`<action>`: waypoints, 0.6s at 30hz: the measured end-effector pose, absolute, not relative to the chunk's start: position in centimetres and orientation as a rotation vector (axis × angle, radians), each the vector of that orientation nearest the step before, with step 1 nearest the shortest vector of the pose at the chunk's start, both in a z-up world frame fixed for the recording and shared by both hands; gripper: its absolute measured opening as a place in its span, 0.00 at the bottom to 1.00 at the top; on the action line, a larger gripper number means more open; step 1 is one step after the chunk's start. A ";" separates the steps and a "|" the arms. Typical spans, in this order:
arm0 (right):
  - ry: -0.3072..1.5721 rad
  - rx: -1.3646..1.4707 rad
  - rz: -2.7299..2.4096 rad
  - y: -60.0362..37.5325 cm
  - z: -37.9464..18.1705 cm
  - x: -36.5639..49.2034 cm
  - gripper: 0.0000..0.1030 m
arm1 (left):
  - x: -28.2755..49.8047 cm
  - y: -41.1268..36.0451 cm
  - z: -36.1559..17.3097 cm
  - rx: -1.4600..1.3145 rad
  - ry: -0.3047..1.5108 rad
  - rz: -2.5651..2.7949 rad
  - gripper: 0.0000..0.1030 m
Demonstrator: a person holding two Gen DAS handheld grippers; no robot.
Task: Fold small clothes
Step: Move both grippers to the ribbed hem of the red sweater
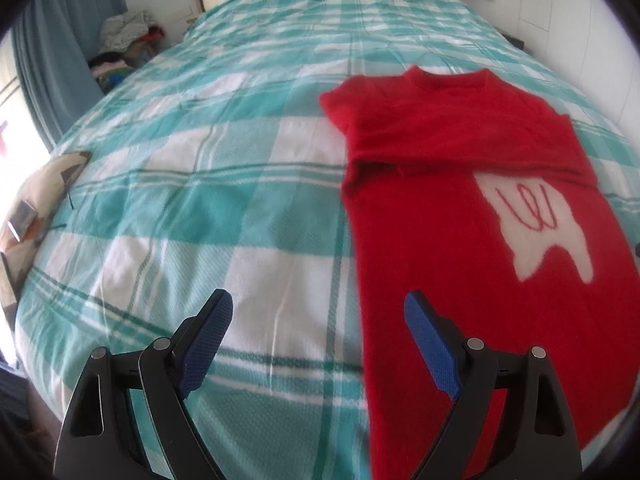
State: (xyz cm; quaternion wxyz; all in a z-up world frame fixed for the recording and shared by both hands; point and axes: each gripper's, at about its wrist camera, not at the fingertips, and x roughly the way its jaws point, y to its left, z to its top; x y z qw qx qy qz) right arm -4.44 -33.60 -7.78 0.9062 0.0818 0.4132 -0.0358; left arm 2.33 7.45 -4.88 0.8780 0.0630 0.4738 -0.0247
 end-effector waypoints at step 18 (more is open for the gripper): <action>1.122 0.475 0.441 -24.1 -8.5 -15.0 0.50 | -7.9 7.7 -6.9 -0.107 1.175 -0.357 0.67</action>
